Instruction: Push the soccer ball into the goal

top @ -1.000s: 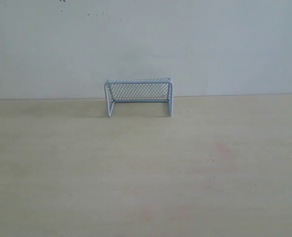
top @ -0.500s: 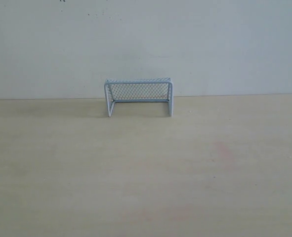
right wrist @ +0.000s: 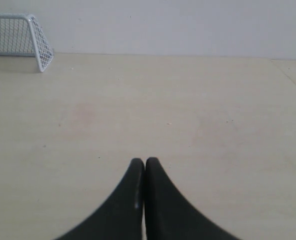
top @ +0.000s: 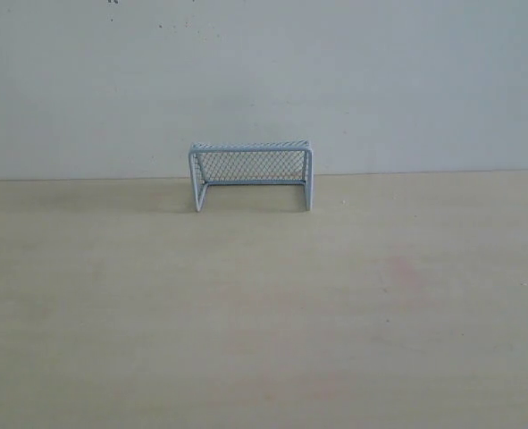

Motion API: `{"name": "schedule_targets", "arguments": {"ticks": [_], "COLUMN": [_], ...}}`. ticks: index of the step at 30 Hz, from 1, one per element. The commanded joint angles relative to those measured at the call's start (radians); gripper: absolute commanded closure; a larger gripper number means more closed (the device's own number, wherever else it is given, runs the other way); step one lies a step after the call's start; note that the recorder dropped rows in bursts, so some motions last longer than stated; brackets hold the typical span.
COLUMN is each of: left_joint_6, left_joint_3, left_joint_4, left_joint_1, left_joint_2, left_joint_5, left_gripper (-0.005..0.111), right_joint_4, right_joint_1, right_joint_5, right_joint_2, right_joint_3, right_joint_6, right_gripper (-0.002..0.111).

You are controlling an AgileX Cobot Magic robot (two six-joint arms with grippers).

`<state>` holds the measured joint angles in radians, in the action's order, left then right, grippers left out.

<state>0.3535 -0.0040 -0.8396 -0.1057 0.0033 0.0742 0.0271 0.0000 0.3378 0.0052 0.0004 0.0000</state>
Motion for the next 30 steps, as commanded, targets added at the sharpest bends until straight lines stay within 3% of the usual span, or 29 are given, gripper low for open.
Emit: {"name": "schedule_targets", "arguments": {"ticks": [1,12,18,24,30], "left_joint_6": [-0.024,-0.026,-0.021,-0.021,-0.142], "left_joint_3": [0.004,0.004,0.004,0.004,0.004], "left_joint_4": [0.508,0.539,0.549,0.550,0.431], "left_joint_1": [0.006,0.006,0.090,0.092,0.092], "left_joint_2": [-0.003,-0.003,-0.003,-0.003,-0.003], "left_joint_5": [0.080,0.153,0.155,0.155,0.158], "left_gripper": [0.102,0.102,0.102,0.102,0.102], "right_joint_4": [0.006,0.006,0.006,0.006,0.006], "right_joint_1": [0.000,0.000,0.000,0.000,0.000], "right_joint_5": [-0.005,-0.005,-0.005,-0.005,-0.005], "right_joint_2": [-0.005,-0.005,-0.005,-0.005,-0.005], "right_joint_3": [0.000,0.000,0.000,0.000,0.000], "right_joint_6": [0.000,0.000,0.000,0.000,0.000], "right_gripper": [0.108,0.108,0.108,0.108,0.108]}}
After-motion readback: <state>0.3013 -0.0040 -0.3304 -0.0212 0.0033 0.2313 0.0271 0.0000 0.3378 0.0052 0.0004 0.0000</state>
